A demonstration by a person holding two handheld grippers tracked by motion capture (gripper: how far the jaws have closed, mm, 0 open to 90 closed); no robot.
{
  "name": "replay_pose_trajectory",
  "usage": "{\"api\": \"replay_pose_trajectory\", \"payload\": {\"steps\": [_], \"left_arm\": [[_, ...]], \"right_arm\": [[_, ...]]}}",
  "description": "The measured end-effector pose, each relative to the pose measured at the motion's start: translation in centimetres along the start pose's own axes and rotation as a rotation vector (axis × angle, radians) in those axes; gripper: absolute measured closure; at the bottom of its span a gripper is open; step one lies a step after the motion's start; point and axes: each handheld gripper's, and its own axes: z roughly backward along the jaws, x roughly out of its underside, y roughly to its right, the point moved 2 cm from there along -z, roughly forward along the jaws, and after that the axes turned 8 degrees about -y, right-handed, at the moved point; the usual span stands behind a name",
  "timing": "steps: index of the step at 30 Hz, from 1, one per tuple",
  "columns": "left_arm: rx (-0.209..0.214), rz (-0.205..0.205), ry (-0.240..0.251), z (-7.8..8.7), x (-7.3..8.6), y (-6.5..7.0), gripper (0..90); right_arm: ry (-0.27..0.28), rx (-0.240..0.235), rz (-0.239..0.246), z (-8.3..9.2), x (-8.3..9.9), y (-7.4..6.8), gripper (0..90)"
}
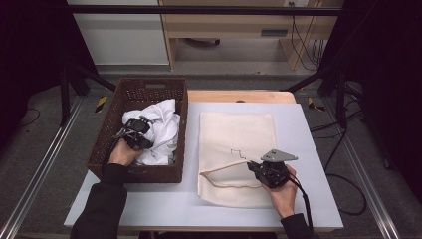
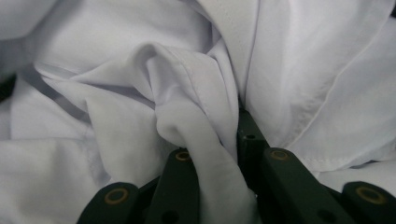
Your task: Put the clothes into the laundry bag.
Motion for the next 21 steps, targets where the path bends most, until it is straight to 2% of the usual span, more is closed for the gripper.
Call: {"api": "replay_pose_trajectory", "payload": {"steps": [13, 15, 17, 18, 19, 20, 21], "left_arm": [[-0.043, 0.045, 0.457, 4.6, 1.1, -0.7, 83.0], [-0.044, 0.054, 0.508, 5.2, 1.2, -0.8, 83.1], [-0.042, 0.061, 0.519, 5.6, 1.2, -0.9, 83.2], [-0.052, 0.066, 0.55, 6.3, 1.3, -1.0, 83.2], [-0.052, 0.066, 0.55, 6.3, 1.3, -1.0, 83.2], [-0.052, 0.076, 0.573, 6.7, 1.3, -1.0, 83.3], [-0.054, 0.083, 0.622, 7.7, 1.4, -1.0, 83.3]], "right_arm": [[0.0, -0.003, -0.01, 0.0, 0.0, 0.0, 87.4], [0.0, -0.002, -0.009, 0.0, 0.0, 0.0, 87.4], [0.0, -0.002, -0.01, 0.0, 0.0, 0.0, 87.3], [0.002, -0.001, -0.008, 0.1, 0.0, 0.0, 87.4], [0.003, -0.001, -0.004, 0.1, 0.0, 0.1, 87.3], [0.003, -0.001, -0.004, 0.1, 0.0, 0.1, 87.4], [0.001, -0.002, -0.007, 0.1, 0.0, 0.1, 87.4]]}}
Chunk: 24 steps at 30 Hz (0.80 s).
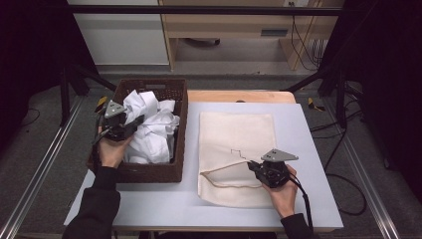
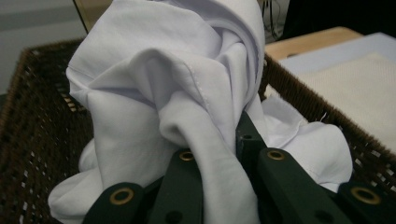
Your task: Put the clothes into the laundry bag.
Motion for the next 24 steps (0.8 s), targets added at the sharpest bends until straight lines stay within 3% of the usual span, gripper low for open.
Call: {"api": "replay_pose_trajectory", "payload": {"steps": [2, 3, 4, 5, 6, 7, 10, 12, 18, 21, 24], "left_arm": [[-0.002, 0.01, 0.045, 0.9, -0.5, 0.1, 83.4], [-0.002, 0.01, 0.045, 0.9, -0.5, 0.1, 83.4], [-0.009, 0.02, 0.09, 1.9, -1.0, 0.0, 83.4], [-0.009, 0.02, 0.09, 1.9, -1.0, 0.0, 83.5], [0.007, 0.051, 0.137, 2.9, -1.4, -0.2, 83.5], [0.007, 0.051, 0.137, 2.9, -1.4, -0.2, 83.5], [0.025, 0.102, 0.229, 5.1, -2.4, -0.6, 83.5], [0.028, 0.111, 0.257, 5.8, -2.8, -0.7, 83.5], [0.054, 0.12, 0.37, 9.4, -4.8, -0.2, 83.5], [0.058, 0.116, 0.394, 10.3, -5.2, 0.2, 83.5], [0.09, 0.103, 0.433, 11.6, -5.9, 1.3, 83.5]], "right_arm": [[0.002, 0.001, 0.004, 0.0, 0.0, 0.0, 87.4], [0.002, 0.001, 0.004, 0.0, 0.0, 0.0, 87.4], [0.002, 0.001, 0.005, 0.0, 0.0, 0.0, 87.4], [0.002, 0.001, 0.005, 0.0, 0.0, 0.0, 87.4], [0.003, 0.0, 0.001, 0.0, 0.0, 0.0, 87.3], [0.003, 0.0, 0.001, 0.0, 0.0, 0.0, 87.3], [0.003, 0.0, 0.002, 0.0, 0.0, 0.0, 87.4], [0.003, 0.0, 0.002, 0.0, 0.0, 0.0, 87.4], [0.005, 0.0, -0.001, 0.1, 0.0, 0.0, 87.4], [0.006, -0.002, -0.002, 0.1, 0.0, 0.0, 87.4], [0.008, -0.001, -0.001, 0.1, 0.0, 0.0, 87.4]]}}
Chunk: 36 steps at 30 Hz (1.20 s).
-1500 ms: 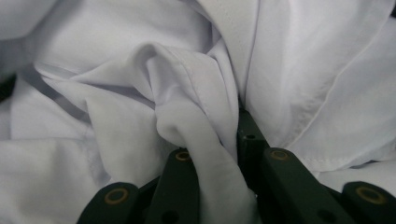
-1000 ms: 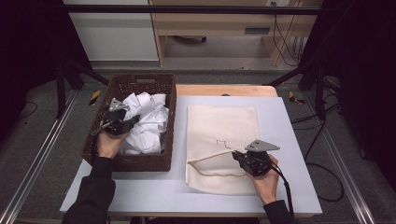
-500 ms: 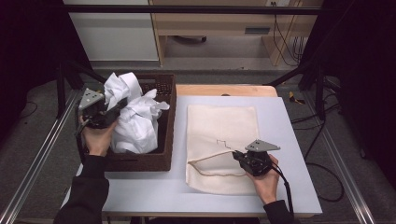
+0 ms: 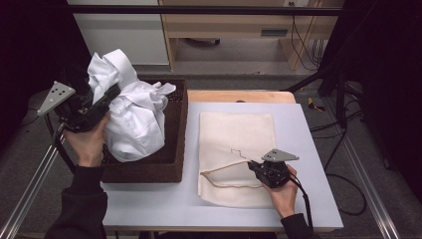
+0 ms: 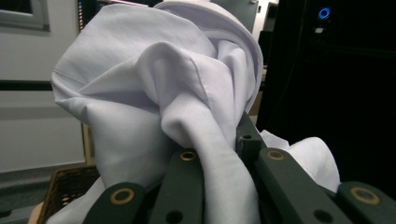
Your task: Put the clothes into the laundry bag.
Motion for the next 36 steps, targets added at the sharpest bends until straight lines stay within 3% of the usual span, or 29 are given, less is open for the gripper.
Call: {"api": "replay_pose_trajectory", "payload": {"steps": [3, 4, 5, 8, 12, 15, 23, 36], "left_arm": [[0.025, -0.006, 0.019, 0.4, -0.4, 0.8, 83.5], [0.057, -0.013, 0.036, 0.7, -0.8, 1.7, 83.5], [0.057, -0.013, 0.036, 0.7, -0.8, 1.7, 83.5], [0.121, -0.023, 0.053, 1.3, -1.3, 3.6, 83.5], [0.169, -0.036, 0.065, 1.7, -1.4, 5.1, 83.5], [0.217, -0.059, 0.066, 2.0, -1.2, 6.8, 83.5], [0.362, -0.065, 0.071, 2.5, -0.8, 10.6, 83.5], [0.527, -0.075, 0.05, 3.4, 0.5, 14.7, 83.5]], "right_arm": [[0.001, 0.001, 0.001, 0.0, 0.0, 0.0, 87.4], [0.004, 0.0, -0.002, 0.0, 0.0, 0.0, 87.5], [0.004, 0.0, -0.002, 0.0, 0.0, 0.0, 87.5], [0.011, 0.004, 0.0, 0.1, 0.0, 0.1, 87.6], [0.017, 0.001, -0.009, 0.3, -0.1, 0.1, 87.7], [0.02, 0.005, -0.007, 0.3, -0.1, 0.1, 87.7], [0.026, 0.003, -0.006, 0.3, -0.2, 0.2, 87.7], [0.038, 0.008, -0.027, 0.1, -0.4, 0.6, 87.8]]}}
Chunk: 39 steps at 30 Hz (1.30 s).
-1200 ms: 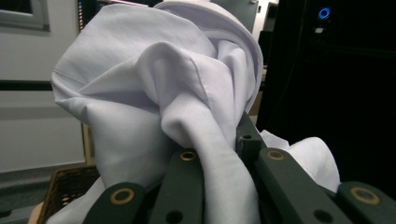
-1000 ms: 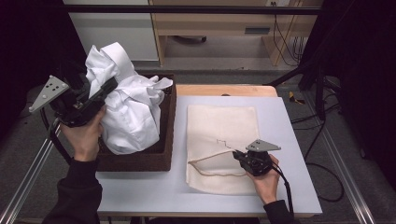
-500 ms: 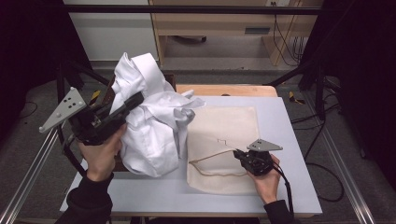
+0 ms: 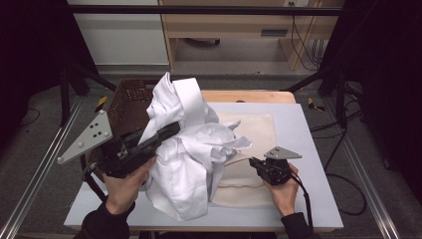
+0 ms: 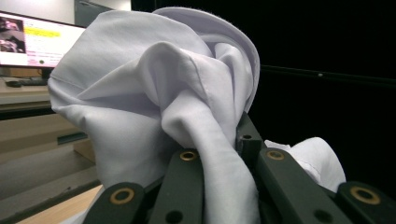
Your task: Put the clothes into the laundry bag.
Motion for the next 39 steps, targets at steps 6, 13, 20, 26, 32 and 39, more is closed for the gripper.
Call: {"api": "replay_pose_trajectory", "payload": {"steps": [6, 13, 20, 26, 32, 39], "left_arm": [[0.044, 0.006, -0.015, -0.3, 1.2, 0.6, 83.5], [0.099, 0.031, -0.076, -1.7, 3.4, 1.1, 83.5], [0.165, 0.046, -0.122, -2.3, 4.8, 2.0, 83.4], [0.154, 0.039, -0.225, -3.8, 7.2, 2.2, 83.5], [0.103, 0.006, -0.395, -7.4, 11.2, 2.3, 83.4], [0.087, -0.02, -0.536, -11.4, 14.7, 2.5, 83.4]], "right_arm": [[0.007, 0.008, -0.017, -0.8, -0.7, 0.6, 88.0], [0.021, 0.014, -0.044, -1.7, -1.2, 1.3, 88.0], [0.035, 0.025, -0.058, -2.1, -1.5, 1.7, 88.0], [0.055, 0.018, -0.075, -1.8, -1.7, 1.9, 88.0], [0.062, 0.013, -0.066, -1.6, -1.7, 1.8, 88.0], [0.078, -0.008, -0.064, -1.1, -1.9, 1.6, 88.0]]}}
